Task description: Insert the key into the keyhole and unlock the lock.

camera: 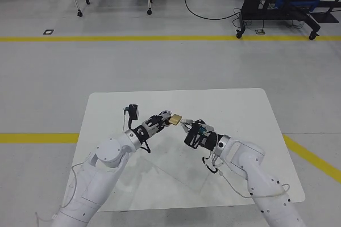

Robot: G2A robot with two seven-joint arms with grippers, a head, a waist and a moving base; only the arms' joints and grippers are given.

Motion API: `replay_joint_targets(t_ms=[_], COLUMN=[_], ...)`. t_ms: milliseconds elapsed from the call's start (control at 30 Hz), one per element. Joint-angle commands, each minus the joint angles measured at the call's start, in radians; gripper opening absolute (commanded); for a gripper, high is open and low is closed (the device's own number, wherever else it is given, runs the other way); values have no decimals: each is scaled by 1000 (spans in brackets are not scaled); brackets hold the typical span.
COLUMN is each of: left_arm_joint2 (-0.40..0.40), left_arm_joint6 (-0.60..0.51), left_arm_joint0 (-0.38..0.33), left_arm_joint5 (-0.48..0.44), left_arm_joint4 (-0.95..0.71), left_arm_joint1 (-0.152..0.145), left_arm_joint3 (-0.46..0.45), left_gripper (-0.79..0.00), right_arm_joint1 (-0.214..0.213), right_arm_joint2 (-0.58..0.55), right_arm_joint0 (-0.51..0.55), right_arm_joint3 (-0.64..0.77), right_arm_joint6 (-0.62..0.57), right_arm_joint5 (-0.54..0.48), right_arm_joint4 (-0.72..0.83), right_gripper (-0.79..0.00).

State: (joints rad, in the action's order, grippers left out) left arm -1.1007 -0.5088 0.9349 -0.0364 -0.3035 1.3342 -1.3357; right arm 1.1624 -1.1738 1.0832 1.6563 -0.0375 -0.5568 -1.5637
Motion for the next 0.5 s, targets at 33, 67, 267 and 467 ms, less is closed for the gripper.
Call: replay_joint_targets(t_ms=[33, 67, 267, 467], left_arm_joint2=[-4, -4, -17, -33], left_arm_joint6=[9, 11, 27, -42], left_arm_joint0=[4, 5, 13, 16], left_arm_joint5=[0, -1, 12, 36], left_arm_joint4=[31, 43, 97, 258], left_arm_joint1=[-2, -3, -8, -27], left_arm_joint3=[-10, -16, -43, -86], left_gripper=[-785, -785, -785, -785], right_arm_joint1=[3, 4, 6, -12], right_arm_joint2=[-6, -7, -22, -122], right_arm_joint0=[-7, -8, -28, 2], right_arm_joint3=[-17, -24, -49, 24], right_arm_joint6=[-28, -39, -109, -117], right_arm_joint5=[-34, -47, -94, -99], right_arm_joint4=[112, 152, 298, 299], right_gripper=[-785, -785, -785, 0])
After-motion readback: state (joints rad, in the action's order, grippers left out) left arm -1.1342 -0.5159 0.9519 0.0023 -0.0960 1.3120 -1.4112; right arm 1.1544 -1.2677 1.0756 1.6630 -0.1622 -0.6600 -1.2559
